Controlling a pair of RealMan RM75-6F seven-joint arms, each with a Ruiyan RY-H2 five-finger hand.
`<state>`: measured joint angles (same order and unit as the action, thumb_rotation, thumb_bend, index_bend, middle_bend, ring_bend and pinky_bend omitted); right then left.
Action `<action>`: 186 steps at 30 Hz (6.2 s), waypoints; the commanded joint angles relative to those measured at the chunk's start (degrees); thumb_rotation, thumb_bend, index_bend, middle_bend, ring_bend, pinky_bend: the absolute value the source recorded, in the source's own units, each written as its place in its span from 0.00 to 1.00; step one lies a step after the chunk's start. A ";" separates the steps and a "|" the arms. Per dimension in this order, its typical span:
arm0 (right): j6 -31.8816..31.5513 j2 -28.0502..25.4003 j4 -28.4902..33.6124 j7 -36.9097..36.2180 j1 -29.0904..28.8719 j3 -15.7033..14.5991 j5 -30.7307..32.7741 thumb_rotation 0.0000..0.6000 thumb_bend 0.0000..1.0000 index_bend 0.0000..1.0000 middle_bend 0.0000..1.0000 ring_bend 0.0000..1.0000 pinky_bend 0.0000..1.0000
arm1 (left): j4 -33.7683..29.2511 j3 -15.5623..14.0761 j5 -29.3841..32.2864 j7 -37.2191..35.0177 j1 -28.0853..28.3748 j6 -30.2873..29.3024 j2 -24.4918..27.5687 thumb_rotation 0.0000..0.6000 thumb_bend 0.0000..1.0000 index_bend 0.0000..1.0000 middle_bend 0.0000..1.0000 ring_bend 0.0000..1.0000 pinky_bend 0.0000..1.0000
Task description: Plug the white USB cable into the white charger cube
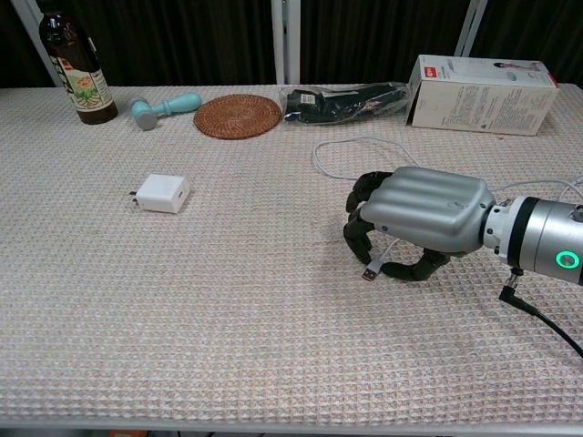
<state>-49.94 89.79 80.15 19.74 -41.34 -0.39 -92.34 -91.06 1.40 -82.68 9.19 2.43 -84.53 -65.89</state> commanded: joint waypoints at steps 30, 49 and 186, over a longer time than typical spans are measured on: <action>-13.07 -9.60 5.86 -3.86 4.70 7.05 6.05 1.00 0.39 0.63 0.52 0.30 0.15 | -2.45 7.54 -1.77 0.99 24.03 25.62 -0.58 1.00 0.15 0.21 0.20 0.03 0.00; -12.91 -15.16 10.86 -2.81 5.90 8.90 11.52 1.00 0.39 0.64 0.53 0.30 0.16 | 13.14 8.41 13.15 6.50 37.72 40.63 -18.60 1.00 0.22 0.22 0.20 0.03 0.02; 0.30 11.46 -3.19 3.38 -23.56 21.25 50.64 1.00 0.40 0.68 0.55 0.32 0.14 | -7.43 11.20 40.89 44.37 51.41 11.52 -26.48 0.71 0.31 0.46 0.46 0.24 0.10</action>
<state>-49.66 101.25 76.97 23.14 -64.89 20.85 -41.71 -98.60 12.57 -41.79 53.61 53.79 -73.04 -92.27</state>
